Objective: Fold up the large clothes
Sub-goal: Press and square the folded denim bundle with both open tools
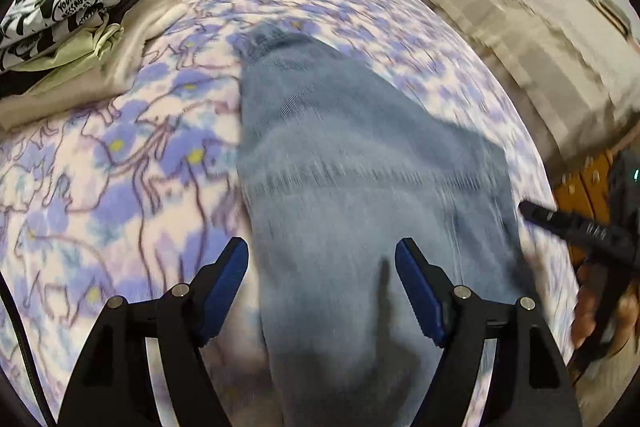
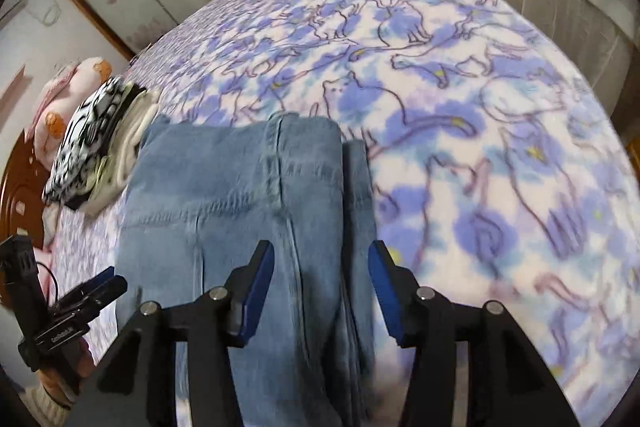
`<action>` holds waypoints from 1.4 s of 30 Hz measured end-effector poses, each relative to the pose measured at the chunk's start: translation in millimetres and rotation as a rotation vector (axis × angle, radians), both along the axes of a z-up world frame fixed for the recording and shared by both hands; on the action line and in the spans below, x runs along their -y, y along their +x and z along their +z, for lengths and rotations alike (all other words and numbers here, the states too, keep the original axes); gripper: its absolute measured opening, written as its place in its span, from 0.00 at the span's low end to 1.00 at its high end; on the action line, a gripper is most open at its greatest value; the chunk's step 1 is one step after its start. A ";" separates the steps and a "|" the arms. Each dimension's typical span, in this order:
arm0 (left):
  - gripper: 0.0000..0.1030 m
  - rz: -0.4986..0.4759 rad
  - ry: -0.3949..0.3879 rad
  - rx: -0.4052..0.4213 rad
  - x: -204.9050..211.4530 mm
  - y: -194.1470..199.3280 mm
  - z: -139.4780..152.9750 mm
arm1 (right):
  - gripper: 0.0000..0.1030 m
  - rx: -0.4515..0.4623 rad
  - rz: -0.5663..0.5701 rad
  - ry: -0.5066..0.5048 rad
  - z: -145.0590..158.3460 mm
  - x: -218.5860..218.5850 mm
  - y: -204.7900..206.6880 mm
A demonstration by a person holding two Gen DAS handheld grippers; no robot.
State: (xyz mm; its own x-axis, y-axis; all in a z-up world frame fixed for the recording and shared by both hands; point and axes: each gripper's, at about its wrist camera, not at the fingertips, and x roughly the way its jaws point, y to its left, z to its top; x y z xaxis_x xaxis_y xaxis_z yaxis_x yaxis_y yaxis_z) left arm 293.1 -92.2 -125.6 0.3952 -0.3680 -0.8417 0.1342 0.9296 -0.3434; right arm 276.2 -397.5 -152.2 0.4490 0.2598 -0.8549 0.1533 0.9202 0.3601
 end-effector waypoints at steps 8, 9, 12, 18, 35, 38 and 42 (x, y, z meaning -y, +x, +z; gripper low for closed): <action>0.64 0.014 -0.006 0.005 4.6 35.7 -9.2 | 0.09 0.029 0.007 -0.099 -10.8 -2.4 24.3; 0.64 0.007 0.004 0.017 7.3 34.5 -10.9 | 0.09 0.035 0.005 -0.108 -12.6 -1.3 22.8; 0.68 -0.018 0.085 0.057 20.3 31.6 -17.7 | 0.11 -0.013 -0.025 -0.078 -34.6 3.5 22.0; 0.70 -0.010 0.117 0.037 21.7 24.2 -8.1 | 0.16 0.002 -0.078 -0.052 -5.6 15.1 -1.9; 0.55 -0.083 0.139 0.112 14.3 -109.0 11.6 | 0.16 0.069 0.216 -0.146 6.3 -83.8 -119.9; 0.55 -0.055 0.146 0.111 7.3 -108.8 -0.8 | 0.00 0.024 0.127 -0.162 -11.5 -63.2 -122.2; 0.55 -0.030 0.091 0.072 -3.3 -102.8 -4.2 | 0.00 0.022 0.052 -0.093 -13.3 -43.6 -133.1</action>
